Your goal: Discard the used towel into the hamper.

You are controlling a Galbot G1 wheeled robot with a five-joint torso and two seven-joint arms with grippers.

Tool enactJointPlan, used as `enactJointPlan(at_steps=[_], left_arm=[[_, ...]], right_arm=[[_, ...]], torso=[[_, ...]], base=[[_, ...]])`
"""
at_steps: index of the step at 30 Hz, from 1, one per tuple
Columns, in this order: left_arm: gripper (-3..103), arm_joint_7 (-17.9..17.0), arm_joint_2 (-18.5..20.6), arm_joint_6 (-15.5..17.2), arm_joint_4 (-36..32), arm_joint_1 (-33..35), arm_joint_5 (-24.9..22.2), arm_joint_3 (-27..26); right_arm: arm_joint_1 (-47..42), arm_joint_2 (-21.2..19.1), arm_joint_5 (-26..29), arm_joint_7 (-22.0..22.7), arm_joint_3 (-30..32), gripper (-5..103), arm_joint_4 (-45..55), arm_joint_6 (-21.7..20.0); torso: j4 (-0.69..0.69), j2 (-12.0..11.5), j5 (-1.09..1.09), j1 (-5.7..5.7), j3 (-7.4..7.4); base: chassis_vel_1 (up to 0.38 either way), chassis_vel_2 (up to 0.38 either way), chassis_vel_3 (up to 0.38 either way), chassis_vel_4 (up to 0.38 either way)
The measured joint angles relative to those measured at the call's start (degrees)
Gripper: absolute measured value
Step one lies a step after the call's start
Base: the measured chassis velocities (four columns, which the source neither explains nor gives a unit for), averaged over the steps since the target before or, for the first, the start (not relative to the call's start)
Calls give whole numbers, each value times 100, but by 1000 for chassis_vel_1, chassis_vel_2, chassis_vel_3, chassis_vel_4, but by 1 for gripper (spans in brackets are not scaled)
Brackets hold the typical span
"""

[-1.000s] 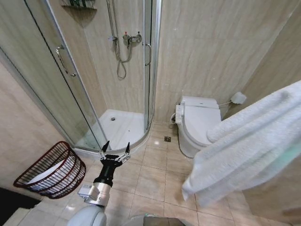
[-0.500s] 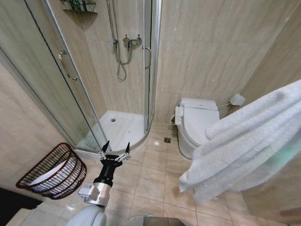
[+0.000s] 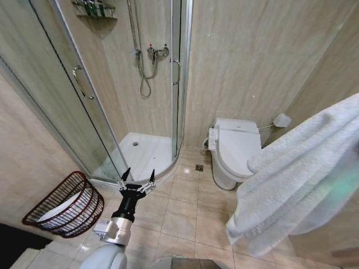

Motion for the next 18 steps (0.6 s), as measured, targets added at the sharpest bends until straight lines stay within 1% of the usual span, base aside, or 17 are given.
enactJointPlan(at_steps=[18], left_arm=[[100, 0, 0, 0, 0, 0, 0, 0]], right_arm=[[-5, -8, 41, -21, -13, 2, -33, 42]], torso=[[1, 496, 0, 220, 277]], base=[[0, 0, 0, 0]])
